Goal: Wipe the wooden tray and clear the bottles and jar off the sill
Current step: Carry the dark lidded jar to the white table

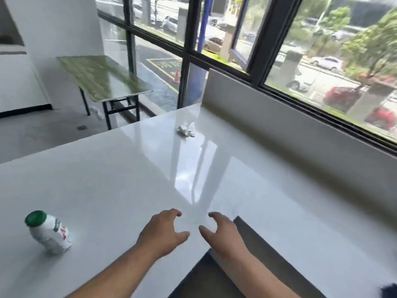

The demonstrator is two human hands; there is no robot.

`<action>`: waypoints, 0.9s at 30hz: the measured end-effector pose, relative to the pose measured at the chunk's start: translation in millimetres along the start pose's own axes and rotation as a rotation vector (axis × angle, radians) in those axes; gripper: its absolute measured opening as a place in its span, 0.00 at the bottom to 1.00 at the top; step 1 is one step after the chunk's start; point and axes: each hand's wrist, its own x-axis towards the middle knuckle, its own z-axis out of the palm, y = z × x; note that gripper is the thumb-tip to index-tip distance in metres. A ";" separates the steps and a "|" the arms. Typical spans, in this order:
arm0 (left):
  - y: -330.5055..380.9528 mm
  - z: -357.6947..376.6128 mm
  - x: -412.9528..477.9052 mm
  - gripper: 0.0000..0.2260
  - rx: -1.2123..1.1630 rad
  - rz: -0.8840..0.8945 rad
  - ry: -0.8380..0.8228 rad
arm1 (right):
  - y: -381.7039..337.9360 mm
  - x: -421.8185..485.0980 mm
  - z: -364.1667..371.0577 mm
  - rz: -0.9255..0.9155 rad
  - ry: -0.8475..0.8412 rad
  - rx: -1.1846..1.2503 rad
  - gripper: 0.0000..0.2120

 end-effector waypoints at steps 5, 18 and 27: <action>132.8 61.3 18.7 0.34 0.040 0.242 -0.109 | 109.5 -36.0 -107.3 0.112 0.266 0.128 0.35; 449.3 289.1 43.4 0.29 0.086 0.472 -0.305 | 423.6 -106.8 -301.5 0.432 0.577 0.392 0.28; 571.9 379.4 61.9 0.29 0.264 0.680 -0.372 | 534.7 -110.7 -374.2 0.593 0.696 0.512 0.24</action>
